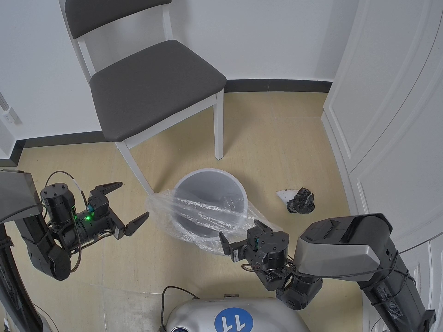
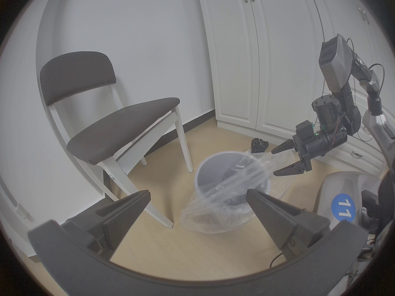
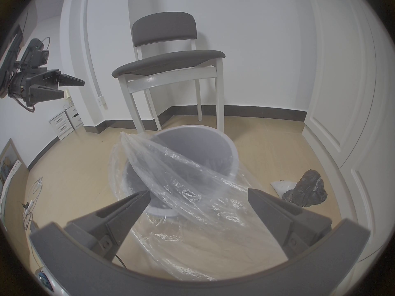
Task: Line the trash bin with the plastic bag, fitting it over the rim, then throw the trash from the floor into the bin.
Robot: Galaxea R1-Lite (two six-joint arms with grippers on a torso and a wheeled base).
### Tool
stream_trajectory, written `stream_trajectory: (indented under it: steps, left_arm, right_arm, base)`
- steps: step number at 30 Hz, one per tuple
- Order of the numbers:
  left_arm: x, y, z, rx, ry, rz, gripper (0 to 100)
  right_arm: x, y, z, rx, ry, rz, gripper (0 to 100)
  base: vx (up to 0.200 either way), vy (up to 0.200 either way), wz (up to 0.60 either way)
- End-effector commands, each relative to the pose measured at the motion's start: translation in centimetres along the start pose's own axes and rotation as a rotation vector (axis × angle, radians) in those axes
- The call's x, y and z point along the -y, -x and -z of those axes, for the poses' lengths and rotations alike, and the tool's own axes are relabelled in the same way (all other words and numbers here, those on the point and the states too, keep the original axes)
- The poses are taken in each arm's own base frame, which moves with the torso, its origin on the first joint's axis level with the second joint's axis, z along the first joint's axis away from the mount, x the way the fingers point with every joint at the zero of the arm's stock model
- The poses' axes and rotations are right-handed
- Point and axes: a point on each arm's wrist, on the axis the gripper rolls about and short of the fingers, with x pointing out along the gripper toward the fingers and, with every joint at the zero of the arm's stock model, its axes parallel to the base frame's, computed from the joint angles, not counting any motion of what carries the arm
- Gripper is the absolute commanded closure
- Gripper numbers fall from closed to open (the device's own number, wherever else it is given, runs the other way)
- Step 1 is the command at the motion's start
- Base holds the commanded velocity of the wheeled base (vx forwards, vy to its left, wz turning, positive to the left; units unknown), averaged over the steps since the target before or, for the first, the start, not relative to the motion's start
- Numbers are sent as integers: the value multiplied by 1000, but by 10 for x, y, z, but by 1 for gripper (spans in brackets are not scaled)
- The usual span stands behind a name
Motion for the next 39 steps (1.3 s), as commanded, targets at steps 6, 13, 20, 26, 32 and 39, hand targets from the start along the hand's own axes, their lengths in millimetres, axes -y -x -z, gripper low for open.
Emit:
stream_trajectory:
  steps: [6,13,20,26,32,39]
  left_arm:
    - [3,-3,9,-25,-29,13,0]
    - [3,-3,11,-30,-28,16,0]
    - [3,-3,11,-31,-27,17,0]
    - [3,-3,12,-33,-26,16,0]
    - [3,-4,12,-34,-25,17,0]
    - [3,-5,14,-35,-24,18,0]
  right_arm:
    - [-4,-9,18,5,-8,2,0]
    - [-3,-11,21,3,-10,7,0]
    - [-2,-14,17,17,-15,17,100]
    - [0,-16,5,48,-30,40,100]
    - [2,-24,-18,120,-63,80,100]
    - [-4,-48,-27,226,-155,151,100]
  base:
    - [0,0,0]
    - [0,0,0]
    - [0,0,0]
    - [0,0,0]
    - [0,0,0]
    - [0,0,0]
